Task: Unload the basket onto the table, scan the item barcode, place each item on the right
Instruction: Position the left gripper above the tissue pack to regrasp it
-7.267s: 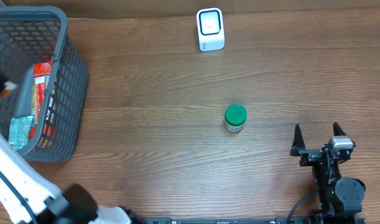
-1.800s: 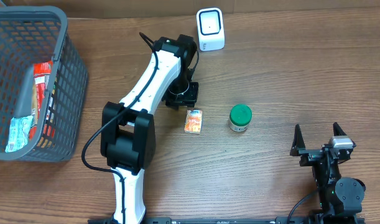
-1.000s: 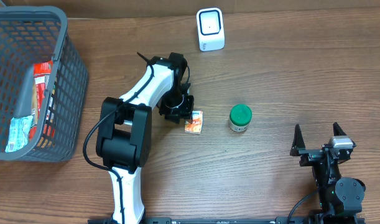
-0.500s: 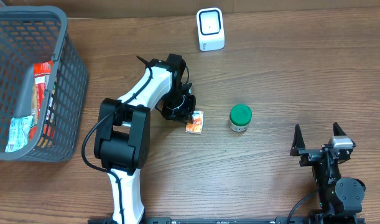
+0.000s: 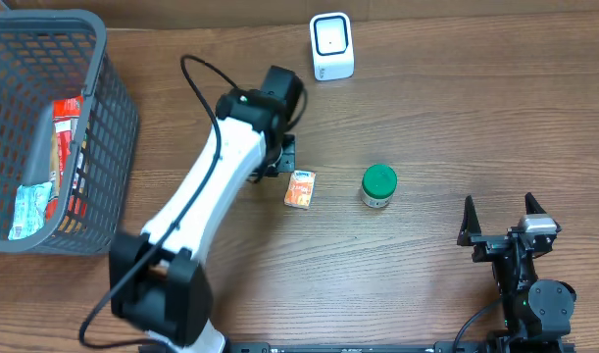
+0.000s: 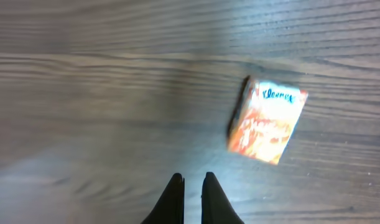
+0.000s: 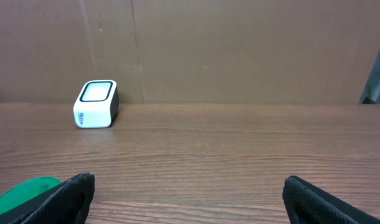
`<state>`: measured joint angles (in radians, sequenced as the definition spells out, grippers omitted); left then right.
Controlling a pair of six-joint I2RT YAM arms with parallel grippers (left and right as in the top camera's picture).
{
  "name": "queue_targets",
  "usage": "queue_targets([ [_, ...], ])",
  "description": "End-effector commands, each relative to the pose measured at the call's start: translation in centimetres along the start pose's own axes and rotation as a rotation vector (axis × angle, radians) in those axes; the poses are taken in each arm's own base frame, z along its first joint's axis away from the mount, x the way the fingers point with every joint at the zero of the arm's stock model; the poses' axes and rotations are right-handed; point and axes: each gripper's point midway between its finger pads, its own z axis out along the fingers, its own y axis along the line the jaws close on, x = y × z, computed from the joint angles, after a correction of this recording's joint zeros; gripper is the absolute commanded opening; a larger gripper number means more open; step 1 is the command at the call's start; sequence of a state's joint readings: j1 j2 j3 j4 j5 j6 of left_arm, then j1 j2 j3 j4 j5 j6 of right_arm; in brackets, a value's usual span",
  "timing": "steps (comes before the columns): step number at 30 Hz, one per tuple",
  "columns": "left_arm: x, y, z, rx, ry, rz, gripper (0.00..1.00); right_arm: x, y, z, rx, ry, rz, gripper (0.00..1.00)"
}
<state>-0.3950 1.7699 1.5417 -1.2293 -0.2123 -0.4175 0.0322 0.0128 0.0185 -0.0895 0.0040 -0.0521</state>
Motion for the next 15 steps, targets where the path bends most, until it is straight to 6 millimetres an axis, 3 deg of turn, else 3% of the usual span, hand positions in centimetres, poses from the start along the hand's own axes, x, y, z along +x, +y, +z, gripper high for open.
queue_targets([
  [1, 0.1, 0.3, -0.2, -0.105, -0.034, -0.015, 0.04, 0.1, -0.2, 0.0, 0.006, -0.006, -0.001, 1.00],
  [2, 0.4, -0.2, 0.0, -0.098, -0.024, -0.001, 0.08, 0.1, -0.2, 0.0, 0.006, -0.006, -0.001, 1.00],
  [3, 0.6, -0.6, 0.1, -0.093, -0.019, 0.009, 0.27, 0.2, -0.2, 0.0, 0.006, -0.005, -0.001, 1.00],
  [4, 0.7, -0.9, 0.2, -0.087, -0.014, 0.014, 0.50, 0.1, -0.2, 0.0, 0.006, -0.006, -0.001, 1.00],
  [5, 0.8, -1.3, 0.3, -0.071, -0.011, 0.016, 0.84, 0.1, -0.2, 0.0, 0.006, -0.006, -0.001, 1.00],
  [6, 0.7, -1.7, 0.3, -0.052, -0.012, 0.014, 1.00, 0.1, -0.2, 0.0, 0.006, -0.006, -0.001, 1.00],
  [10, 0.5, -3.0, 0.4, 0.031, -0.004, 0.044, 0.99, 0.1, -0.2, 0.0, 0.006, -0.006, -0.001, 1.00],
  [13, 0.6, -3.1, 0.5, 0.062, 0.015, 0.036, 0.65, 0.1, -0.2, 0.0, 0.006, -0.006, -0.001, 1.00],
  [15, 0.8, -3.2, 0.7, 0.077, 0.028, 0.054, 0.30, 0.2, -0.2, 0.0, 0.006, -0.005, -0.001, 1.00],
])
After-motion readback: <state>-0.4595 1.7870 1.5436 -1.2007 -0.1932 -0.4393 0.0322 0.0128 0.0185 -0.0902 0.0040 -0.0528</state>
